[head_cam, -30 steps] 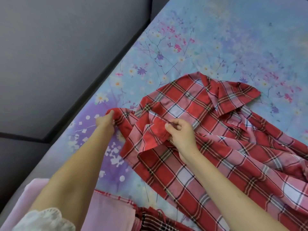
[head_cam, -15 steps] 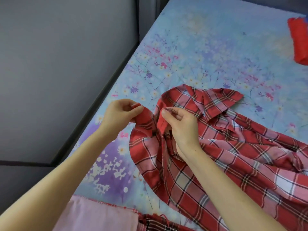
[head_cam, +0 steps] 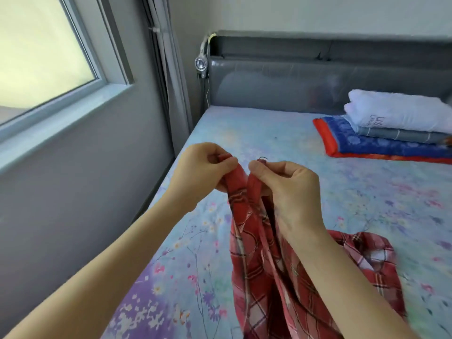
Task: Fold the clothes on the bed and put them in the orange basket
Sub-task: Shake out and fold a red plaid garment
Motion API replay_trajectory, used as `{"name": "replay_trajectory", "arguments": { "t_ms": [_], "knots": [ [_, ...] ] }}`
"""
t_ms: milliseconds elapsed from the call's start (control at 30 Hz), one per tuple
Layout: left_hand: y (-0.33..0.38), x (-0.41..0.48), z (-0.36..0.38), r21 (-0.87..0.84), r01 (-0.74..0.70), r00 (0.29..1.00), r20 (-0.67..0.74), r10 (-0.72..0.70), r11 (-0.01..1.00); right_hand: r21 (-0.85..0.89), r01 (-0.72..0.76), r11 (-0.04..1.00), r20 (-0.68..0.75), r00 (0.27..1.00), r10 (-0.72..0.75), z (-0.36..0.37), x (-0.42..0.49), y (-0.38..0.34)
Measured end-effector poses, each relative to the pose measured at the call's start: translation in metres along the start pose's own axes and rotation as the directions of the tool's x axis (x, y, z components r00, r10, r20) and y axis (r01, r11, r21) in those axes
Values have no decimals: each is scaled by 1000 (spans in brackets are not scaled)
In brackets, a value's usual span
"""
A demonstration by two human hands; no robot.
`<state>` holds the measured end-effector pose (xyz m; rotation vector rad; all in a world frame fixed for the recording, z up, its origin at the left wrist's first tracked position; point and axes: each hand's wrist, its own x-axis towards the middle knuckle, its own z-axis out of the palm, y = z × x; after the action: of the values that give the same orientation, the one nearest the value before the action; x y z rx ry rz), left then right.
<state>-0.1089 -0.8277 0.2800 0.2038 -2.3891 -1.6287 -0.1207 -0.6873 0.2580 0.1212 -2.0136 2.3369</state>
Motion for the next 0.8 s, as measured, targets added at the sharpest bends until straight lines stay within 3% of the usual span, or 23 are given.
{"name": "replay_trajectory", "arguments": {
  "t_ms": [133,233,333,567,667,800],
  "knots": [
    [88,-18,21,-62,-78,995,61,82,995,-69,185,980,-113,975,-192,-47,-5,-84],
    [144,-37,47,-54,-91,984,148,98,994,-161,304,939,-66,946,-317,-79,-17,-138],
    [183,-59,74,-94,-30,977,208,49,995,-263,330,907,8,940,-340,-113,-37,-166],
    [229,-105,122,-163,73,973,227,-35,984,-485,373,791,-40,894,-446,-170,-75,-188],
    [240,-123,137,-235,172,959,261,-109,957,-522,385,761,-34,883,-469,-184,-92,-191],
    [246,-141,144,-184,157,947,306,-96,970,-492,387,780,21,901,-433,-202,-111,-193]
  ]
}}
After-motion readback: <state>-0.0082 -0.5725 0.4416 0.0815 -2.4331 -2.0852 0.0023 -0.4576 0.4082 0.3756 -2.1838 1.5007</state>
